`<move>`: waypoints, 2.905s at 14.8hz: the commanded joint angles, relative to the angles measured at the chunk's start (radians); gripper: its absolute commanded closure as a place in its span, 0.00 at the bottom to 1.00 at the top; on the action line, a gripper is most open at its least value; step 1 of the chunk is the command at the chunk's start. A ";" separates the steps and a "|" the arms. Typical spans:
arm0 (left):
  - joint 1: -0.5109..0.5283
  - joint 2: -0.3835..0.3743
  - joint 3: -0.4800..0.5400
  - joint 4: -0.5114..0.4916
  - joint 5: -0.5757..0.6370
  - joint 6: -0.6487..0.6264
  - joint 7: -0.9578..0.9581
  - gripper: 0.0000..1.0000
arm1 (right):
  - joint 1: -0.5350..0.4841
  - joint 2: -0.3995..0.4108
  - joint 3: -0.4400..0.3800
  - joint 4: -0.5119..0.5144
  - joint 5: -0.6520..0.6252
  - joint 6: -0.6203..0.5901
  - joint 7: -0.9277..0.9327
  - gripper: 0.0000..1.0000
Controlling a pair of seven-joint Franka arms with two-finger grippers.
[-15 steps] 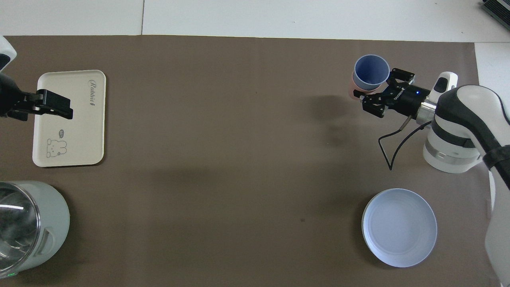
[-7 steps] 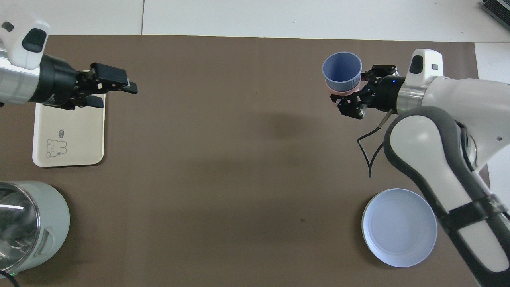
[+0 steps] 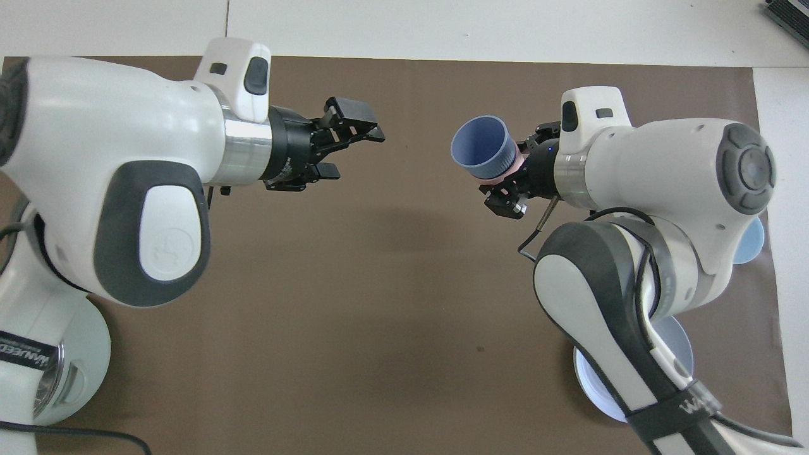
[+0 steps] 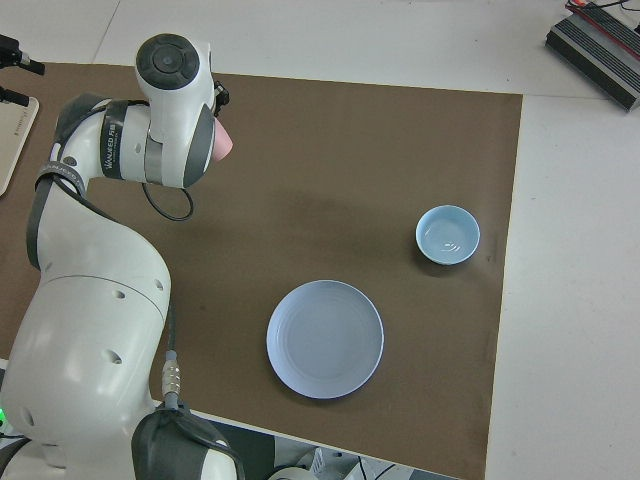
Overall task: Place cup on tray
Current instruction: 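Pull the blue inner cup out of the pink cup with the left gripper, then carry the blue cup over the tray while the right gripper returns pink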
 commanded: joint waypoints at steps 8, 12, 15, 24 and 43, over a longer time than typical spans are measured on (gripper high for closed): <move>-0.185 0.020 0.019 -0.142 -0.033 0.292 -0.086 0.44 | 0.042 -0.012 0.001 0.020 -0.151 -0.062 0.062 1.00; -0.217 0.021 0.020 -0.153 -0.033 0.335 -0.091 0.79 | 0.042 -0.012 0.001 0.020 -0.151 -0.060 0.062 1.00; -0.233 0.023 0.022 -0.153 -0.031 0.364 -0.090 1.00 | 0.042 -0.012 0.001 0.020 -0.151 -0.057 0.062 1.00; -0.184 0.058 0.026 -0.012 -0.018 0.210 -0.082 1.00 | 0.042 -0.012 0.001 0.017 -0.151 -0.056 0.062 1.00; 0.451 -0.051 0.043 0.016 0.295 -0.165 0.568 1.00 | -0.086 0.031 -0.006 -0.022 0.126 0.179 -0.187 1.00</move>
